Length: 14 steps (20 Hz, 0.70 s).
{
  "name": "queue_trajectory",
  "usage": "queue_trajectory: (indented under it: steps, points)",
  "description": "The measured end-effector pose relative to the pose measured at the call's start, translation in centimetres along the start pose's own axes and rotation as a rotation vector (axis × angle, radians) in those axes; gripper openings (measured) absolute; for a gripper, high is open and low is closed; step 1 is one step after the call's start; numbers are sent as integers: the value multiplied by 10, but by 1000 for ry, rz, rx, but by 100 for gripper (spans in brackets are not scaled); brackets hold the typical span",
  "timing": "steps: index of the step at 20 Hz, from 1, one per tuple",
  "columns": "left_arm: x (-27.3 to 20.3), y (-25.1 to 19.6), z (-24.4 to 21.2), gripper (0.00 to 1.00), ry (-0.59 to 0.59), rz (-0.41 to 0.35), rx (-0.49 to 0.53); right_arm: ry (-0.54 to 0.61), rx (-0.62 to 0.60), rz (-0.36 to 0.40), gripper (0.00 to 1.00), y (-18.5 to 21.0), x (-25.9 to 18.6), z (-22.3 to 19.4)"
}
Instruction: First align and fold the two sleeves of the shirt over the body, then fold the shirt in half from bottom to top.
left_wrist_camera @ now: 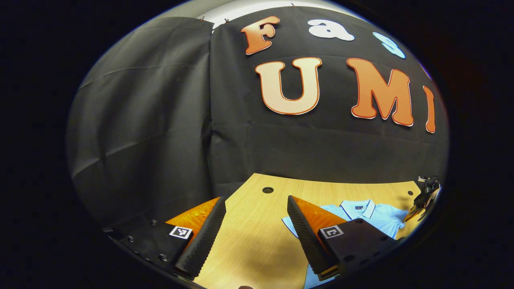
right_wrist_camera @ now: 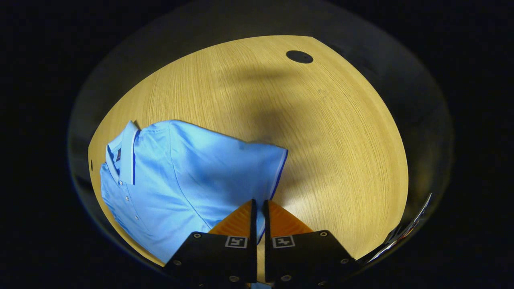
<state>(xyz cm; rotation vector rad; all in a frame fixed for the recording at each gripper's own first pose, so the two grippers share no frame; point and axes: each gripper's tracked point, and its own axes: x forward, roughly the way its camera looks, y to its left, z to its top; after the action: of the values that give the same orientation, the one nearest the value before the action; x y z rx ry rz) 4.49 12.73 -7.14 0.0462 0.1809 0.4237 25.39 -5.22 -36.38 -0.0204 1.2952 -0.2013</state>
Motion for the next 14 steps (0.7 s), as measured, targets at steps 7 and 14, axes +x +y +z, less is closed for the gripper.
queue_trajectory:
  steps: [7, 14]
  points:
    - [15, 12, 6, 100, -2, -48, 26, -122, -17, 45, 1, 23, -37, 25]
    - [62, 39, 25, 100, -19, -163, 5, -226, -124, 58, 0, 85, -109, 24]
